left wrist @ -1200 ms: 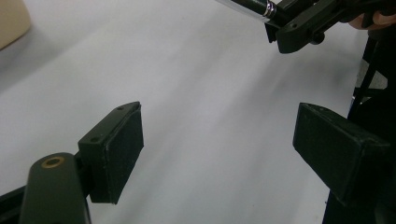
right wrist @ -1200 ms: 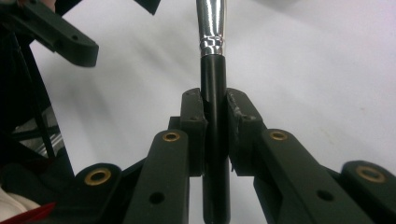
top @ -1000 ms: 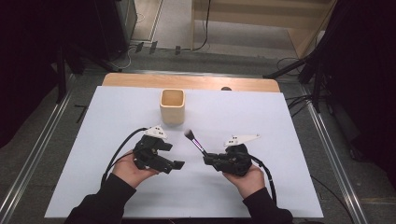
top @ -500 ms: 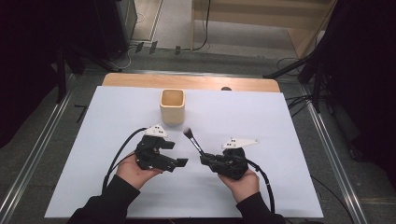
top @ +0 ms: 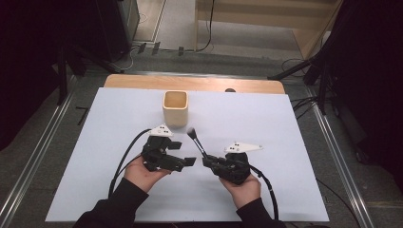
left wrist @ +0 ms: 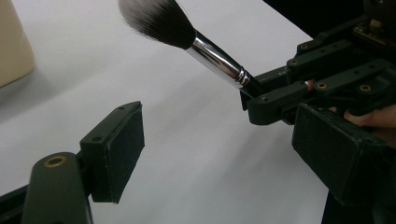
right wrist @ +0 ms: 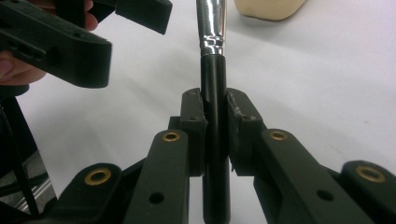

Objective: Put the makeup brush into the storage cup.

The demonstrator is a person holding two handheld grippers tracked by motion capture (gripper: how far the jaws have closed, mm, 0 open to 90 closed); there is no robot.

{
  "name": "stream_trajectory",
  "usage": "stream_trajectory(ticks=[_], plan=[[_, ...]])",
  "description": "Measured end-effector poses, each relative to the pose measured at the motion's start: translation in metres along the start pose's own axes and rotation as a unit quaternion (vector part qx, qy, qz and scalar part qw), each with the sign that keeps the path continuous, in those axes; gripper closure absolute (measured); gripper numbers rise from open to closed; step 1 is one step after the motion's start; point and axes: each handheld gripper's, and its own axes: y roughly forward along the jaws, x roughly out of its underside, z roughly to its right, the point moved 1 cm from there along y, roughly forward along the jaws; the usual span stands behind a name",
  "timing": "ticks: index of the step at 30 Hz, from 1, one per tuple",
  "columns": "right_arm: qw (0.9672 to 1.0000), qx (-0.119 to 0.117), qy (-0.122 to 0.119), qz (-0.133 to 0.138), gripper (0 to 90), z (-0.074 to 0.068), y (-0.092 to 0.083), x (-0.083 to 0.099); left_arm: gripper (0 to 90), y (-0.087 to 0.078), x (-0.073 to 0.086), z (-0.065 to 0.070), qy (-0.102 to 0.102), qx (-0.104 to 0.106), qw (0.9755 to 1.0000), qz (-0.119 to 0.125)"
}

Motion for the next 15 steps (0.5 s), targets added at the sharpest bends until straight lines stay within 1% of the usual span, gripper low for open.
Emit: stream_trajectory(ticks=[1,3,5,8,12,15], plan=[[1.0000,0.000,0.002,0.001,79.3,-0.0002,-0.0001,0.0001,17.7,0.0012,-0.0003,0.0002,0.000,0.001,1.0000,0.001],[1.0000,-0.002,0.005,0.001,79.3,-0.0005,-0.0001,0.0003,17.7,0.0041,-0.0008,0.0018,0.007,-0.007,0.9999,0.002],[1.0000,0.000,0.006,0.004,79.3,-0.0013,0.0000,0.0005,17.7,0.0059,-0.0014,0.0025,0.005,-0.008,1.0000,0.002],[0.9999,0.000,0.008,0.007,79.3,-0.0021,-0.0001,0.0006,18.7,0.0077,-0.0028,0.0036,-0.001,-0.010,0.9999,0.010],[0.9999,0.004,0.010,0.011,79.3,-0.0024,0.0005,0.0015,21.1,0.0092,-0.0048,0.0039,-0.010,0.003,0.9996,0.025],[0.9999,0.005,0.008,0.013,79.3,-0.0028,0.0010,0.0019,22.2,0.0110,-0.0061,0.0057,-0.010,0.001,0.9994,0.033]])
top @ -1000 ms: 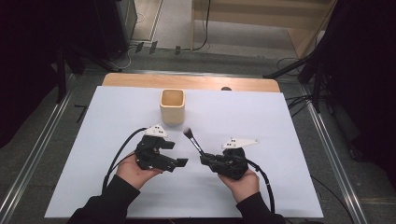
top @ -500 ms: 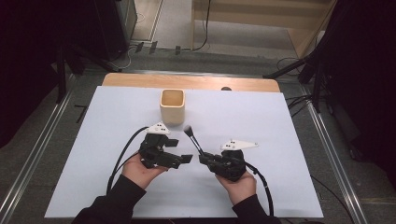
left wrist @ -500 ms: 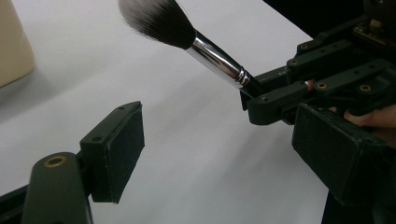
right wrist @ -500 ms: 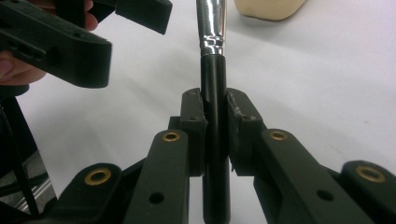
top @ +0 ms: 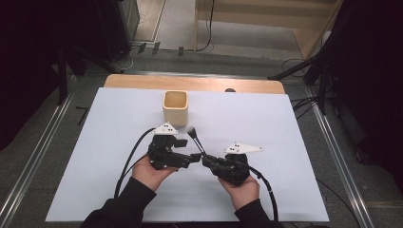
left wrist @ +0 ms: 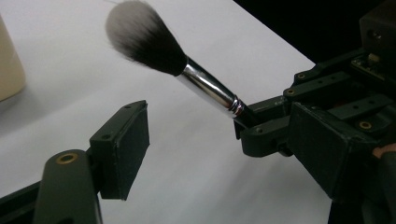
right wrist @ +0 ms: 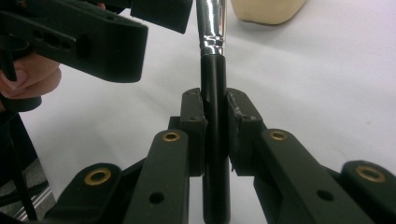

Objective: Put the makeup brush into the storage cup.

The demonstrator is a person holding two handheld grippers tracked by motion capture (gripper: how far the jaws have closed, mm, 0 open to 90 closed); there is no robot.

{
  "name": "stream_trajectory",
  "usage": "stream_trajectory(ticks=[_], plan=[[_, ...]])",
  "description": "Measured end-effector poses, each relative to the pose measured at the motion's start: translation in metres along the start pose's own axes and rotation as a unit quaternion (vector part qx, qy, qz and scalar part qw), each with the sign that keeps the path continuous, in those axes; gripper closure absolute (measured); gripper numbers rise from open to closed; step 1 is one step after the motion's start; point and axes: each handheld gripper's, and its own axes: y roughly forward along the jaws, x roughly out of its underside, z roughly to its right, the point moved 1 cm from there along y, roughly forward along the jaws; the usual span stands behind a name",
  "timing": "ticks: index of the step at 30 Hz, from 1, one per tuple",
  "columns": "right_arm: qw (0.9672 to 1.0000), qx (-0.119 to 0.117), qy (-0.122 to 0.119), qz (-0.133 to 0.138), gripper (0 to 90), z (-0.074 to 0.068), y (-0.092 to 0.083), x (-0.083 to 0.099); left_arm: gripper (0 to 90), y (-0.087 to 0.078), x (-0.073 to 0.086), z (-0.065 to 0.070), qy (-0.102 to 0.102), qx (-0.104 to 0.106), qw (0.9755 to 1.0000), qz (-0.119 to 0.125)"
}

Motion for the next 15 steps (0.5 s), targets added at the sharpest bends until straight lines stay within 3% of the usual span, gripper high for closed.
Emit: stream_trajectory(ticks=[15], plan=[[1.0000,-0.001,-0.002,0.007,79.3,-0.0028,0.0018,0.0019,33.5,0.0083,-0.0014,-0.0032,-0.056,0.031,0.9974,0.032]])
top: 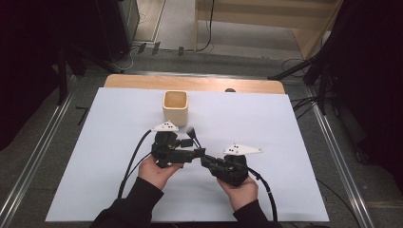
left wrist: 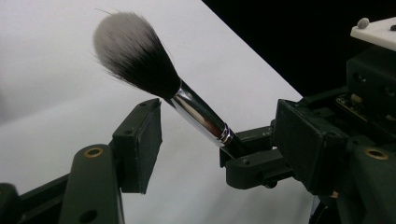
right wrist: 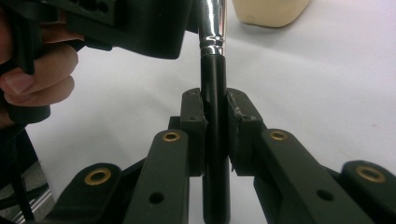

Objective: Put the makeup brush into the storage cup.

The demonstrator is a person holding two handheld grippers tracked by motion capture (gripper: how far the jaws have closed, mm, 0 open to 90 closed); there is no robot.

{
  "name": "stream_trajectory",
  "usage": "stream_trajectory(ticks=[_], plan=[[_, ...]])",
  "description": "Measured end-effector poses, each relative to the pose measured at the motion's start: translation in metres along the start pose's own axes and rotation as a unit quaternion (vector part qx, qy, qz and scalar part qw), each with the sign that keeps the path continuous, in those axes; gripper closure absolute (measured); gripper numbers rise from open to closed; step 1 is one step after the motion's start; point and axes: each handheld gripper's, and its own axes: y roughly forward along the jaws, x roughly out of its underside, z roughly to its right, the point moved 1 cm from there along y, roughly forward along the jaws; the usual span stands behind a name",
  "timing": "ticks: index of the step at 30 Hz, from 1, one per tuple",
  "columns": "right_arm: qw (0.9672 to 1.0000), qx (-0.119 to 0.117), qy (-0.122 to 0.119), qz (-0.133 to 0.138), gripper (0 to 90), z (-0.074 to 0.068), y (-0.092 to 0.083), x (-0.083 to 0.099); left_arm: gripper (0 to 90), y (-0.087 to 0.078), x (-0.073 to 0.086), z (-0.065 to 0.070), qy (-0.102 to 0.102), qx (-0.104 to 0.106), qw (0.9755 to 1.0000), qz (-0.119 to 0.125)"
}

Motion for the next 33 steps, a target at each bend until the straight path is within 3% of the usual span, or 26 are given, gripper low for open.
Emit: stream_trajectory(ticks=[4,21,33], plan=[[1.0000,0.002,0.000,0.004,79.3,-0.001,0.000,0.000,36.3,0.002,0.001,-0.005,-0.024,0.011,0.9996,0.005],[1.0000,0.002,-0.007,0.007,79.3,-0.004,0.002,0.002,59.2,0.007,0.002,-0.009,-0.053,0.026,0.9983,0.007],[0.9999,0.001,-0.012,-0.002,79.3,-0.005,0.004,0.003,70.8,0.007,0.005,-0.016,-0.080,0.054,0.9953,0.005]])
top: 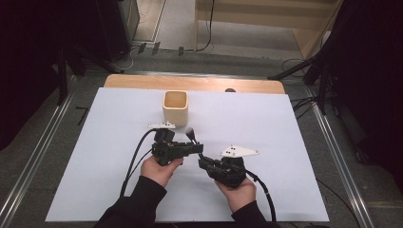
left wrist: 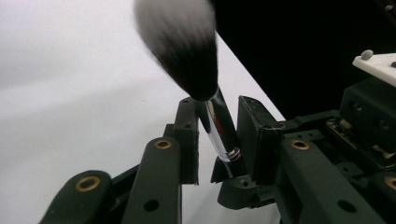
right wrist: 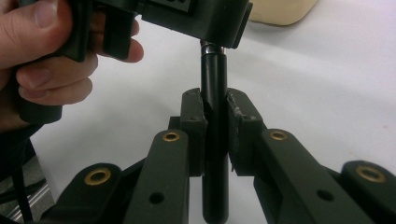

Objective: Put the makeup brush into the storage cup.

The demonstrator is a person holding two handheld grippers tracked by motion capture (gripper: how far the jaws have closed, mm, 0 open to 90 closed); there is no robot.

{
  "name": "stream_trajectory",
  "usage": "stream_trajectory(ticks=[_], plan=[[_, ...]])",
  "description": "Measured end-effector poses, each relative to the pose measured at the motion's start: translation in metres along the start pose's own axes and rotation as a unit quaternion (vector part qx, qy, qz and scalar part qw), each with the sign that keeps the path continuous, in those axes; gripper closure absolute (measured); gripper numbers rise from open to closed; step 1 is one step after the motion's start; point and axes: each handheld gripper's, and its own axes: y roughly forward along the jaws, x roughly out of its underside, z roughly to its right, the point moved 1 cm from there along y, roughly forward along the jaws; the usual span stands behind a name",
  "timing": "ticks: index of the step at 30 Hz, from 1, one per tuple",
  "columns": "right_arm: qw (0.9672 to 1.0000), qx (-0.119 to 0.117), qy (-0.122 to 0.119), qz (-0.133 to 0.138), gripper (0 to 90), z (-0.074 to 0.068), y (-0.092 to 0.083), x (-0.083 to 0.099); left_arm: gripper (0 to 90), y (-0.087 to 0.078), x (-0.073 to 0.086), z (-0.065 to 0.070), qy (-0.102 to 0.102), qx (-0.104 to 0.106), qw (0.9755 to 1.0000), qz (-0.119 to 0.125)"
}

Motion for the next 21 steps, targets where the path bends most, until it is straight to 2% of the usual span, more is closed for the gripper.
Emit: stream_trajectory(ticks=[9,14,17,19,21], plan=[[1.0000,0.001,-0.002,-0.008,79.3,-0.0022,0.0019,0.0006,77.0,-0.0001,-0.0004,-0.0029,-0.024,0.033,0.9991,-0.013],[0.9999,-0.003,-0.002,-0.012,79.0,-0.0021,0.0030,0.0009,78.6,-0.0004,-0.0006,-0.0041,-0.034,0.039,0.9985,-0.018],[0.9999,0.001,-0.012,-0.012,78.1,-0.0038,0.0028,0.0003,78.8,-0.0015,-0.0011,-0.0038,-0.038,0.042,0.9982,-0.020],[0.9999,0.000,-0.013,-0.008,73.7,-0.0048,0.0025,-0.0005,78.9,-0.0019,-0.0012,-0.0040,-0.038,0.044,0.9981,-0.021],[0.9998,0.000,-0.016,-0.010,63.4,-0.0049,0.0025,-0.0016,78.8,-0.0024,-0.0013,-0.0042,-0.038,0.044,0.9980,-0.024]])
